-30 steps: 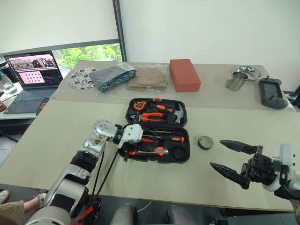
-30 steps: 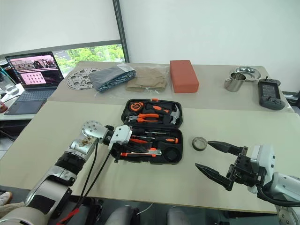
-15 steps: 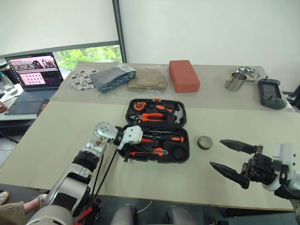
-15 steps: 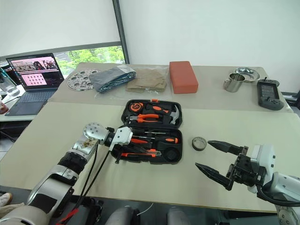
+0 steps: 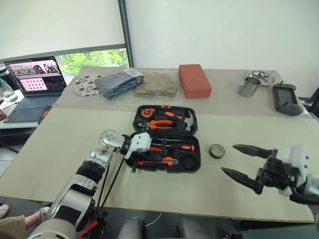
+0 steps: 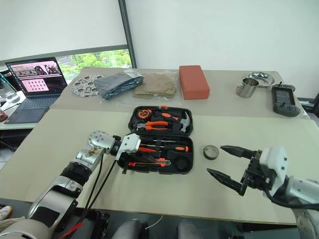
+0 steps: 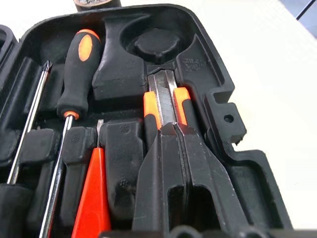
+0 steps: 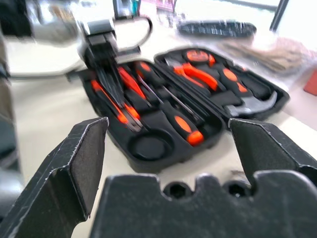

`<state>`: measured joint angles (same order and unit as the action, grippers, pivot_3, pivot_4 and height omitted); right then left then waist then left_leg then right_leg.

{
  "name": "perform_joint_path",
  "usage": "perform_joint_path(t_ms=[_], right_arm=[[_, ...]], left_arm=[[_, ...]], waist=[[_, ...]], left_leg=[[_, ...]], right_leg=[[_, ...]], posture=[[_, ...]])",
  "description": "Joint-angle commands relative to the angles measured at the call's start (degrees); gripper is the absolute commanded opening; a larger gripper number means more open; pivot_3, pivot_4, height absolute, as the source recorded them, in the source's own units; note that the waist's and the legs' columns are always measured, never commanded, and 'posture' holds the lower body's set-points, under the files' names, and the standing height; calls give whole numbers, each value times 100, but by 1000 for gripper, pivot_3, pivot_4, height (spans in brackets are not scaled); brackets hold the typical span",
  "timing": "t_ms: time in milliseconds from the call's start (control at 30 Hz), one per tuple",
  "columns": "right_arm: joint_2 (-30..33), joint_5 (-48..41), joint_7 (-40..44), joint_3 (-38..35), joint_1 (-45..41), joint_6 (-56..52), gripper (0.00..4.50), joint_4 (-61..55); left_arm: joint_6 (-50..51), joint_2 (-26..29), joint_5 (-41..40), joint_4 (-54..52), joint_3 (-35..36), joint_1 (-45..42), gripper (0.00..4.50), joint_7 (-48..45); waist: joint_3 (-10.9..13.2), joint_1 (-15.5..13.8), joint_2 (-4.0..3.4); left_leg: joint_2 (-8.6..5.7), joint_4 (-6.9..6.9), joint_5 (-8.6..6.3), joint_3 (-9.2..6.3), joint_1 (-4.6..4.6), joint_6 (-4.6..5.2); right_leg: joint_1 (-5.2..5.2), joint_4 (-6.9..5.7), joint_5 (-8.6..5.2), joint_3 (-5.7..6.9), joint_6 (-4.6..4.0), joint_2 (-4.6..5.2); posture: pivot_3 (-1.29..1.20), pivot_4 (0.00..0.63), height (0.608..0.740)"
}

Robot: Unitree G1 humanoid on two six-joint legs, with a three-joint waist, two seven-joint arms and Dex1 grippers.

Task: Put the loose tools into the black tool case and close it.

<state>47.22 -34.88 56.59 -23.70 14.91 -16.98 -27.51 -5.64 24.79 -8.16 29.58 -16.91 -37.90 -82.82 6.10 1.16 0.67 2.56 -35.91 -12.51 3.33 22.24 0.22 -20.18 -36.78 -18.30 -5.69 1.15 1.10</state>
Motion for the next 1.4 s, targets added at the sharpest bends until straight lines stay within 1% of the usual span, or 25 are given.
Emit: perform_joint_path(t_ms=[33,133,233,300,333,367,500,667,767,800,833,933,1033,1067,1100,1133,1233,1333,1400], right_arm=[[482,738,-144,448,-284,-233,4500,329],[684,927,62,858,-721,-231,4500,675],[980,1201,238,1475,-1341,-675,4500,1085],[1017,1373,339,1795,-1733,-655,4500,1336],[994,1427,394,1961,-1973,-688,4500,1474],[988,1471,466,2092,-2142,-714,4500,1584],[963,1833,753,2651,-2743,-592,4500,2150],[738,2318,979,3218,-3550,-423,4500,2942],[557,2534,1137,3475,-3911,-277,3781,3348],[505,2582,1175,3533,-3993,-262,3357,3432],[457,2646,1198,3587,-4056,-224,3101,3506],[401,2797,1303,3708,-4173,-147,2022,3655],[379,2842,1321,3679,-4224,-115,998,3715],[392,2860,1335,3670,-4225,-113,567,3713],[407,2875,1352,3660,-4219,-92,386,3706],[436,2855,1369,3619,-4201,-125,27,3614],[513,2744,1434,3491,-4169,-288,27,3207],[663,2590,1591,3474,-4175,-759,27,2331],[658,2424,1579,3482,-4229,-1147,27,1673]], left_arm=[[957,296,-495,-880,505,-170,1083,154],[1682,494,-878,-1697,770,-76,2131,250],[2555,843,-1443,-2772,1078,122,3254,298],[2966,1087,-1707,-3330,1222,258,3799,360],[3156,1293,-1811,-3624,1288,365,4289,331],[3316,1465,-1896,-3865,1335,458,4483,326],[3667,2026,-2097,-4535,1569,812,4483,467],[4049,2369,-2455,-5217,2004,1198,4483,836],[4214,2423,-2605,-5470,2138,1392,4500,1073],[4249,2442,-2643,-5535,2166,1444,4500,1124],[4279,2465,-2676,-5592,2190,1494,4500,1168],[4343,2544,-2733,-5694,2260,1621,4500,1292],[4336,2628,-2765,-5724,2295,1694,4500,1354],[4330,2648,-2779,-5727,2300,1708,4500,1367],[4327,2662,-2795,-5730,2300,1715,4500,1381],[4328,2677,-2821,-5730,2308,1723,4500,1394],[4324,2732,-2891,-5722,2327,1734,4500,1421],[4311,2797,-2920,-5693,2312,1731,4500,1419],[4283,2823,-2892,-5663,2274,1719,4500,1404]], waist=[[4,-6,2],[5,-21,0],[16,-4,-1],[19,1,0],[20,2,1],[22,18,-1],[31,9,-5],[43,-8,-8],[42,-27,-11],[42,-30,-13],[44,-30,-17],[46,-29,-25],[48,-31,-29],[48,-30,-29],[48,-30,-30],[48,-30,-30],[50,-26,-33],[57,-13,-39],[60,-12,-42]], left_leg=[[2,3,0,0,6,0],[2,6,0,1,10,0],[7,6,0,1,14,1],[9,6,0,1,11,1],[11,6,0,1,8,1],[14,7,-1,1,5,1],[17,8,0,1,2,1],[18,6,0,3,1,1],[17,7,0,3,0,1],[17,8,0,5,-2,1],[18,8,0,4,-1,1],[19,9,0,4,-2,1],[18,9,0,5,-2,1],[18,9,0,5,-3,1],[18,9,0,5,-3,1],[19,10,0,5,-5,1],[19,10,0,5,-6,1],[20,12,0,6,-6,1],[22,13,0,6,-8,1]], right_leg=[[-7,2,0,0,-1,-1],[-9,8,4,0,-8,-1],[-9,11,4,-2,-8,0],[-8,10,4,-3,-8,2],[-7,9,4,-3,-8,2],[-6,9,4,-2,-8,2],[-6,8,4,0,-9,1],[-7,9,4,-1,-9,6],[-7,11,4,1,-10,7],[-7,10,5,0,-10,7],[-8,10,5,1,-11,6],[-8,9,6,2,-12,5],[-8,9,6,1,-12,7],[-7,9,6,1,-13,6],[-7,9,6,1,-13,6],[-7,9,6,1,-13,6],[-7,7,6,1,-14,6],[-8,6,6,0,-14,5],[-9,5,6,2,-14,5]], posture=[[0,150,740],[0,150,740],[0,150,740],[0,150,740],[0,150,740],[0,150,740],[0,150,740],[0,150,740],[0,150,740],[0,150,740],[0,150,740],[0,150,740],[0,150,740],[0,150,740],[0,150,740],[0,150,740],[0,150,740],[0,150,740],[0,150,740]])
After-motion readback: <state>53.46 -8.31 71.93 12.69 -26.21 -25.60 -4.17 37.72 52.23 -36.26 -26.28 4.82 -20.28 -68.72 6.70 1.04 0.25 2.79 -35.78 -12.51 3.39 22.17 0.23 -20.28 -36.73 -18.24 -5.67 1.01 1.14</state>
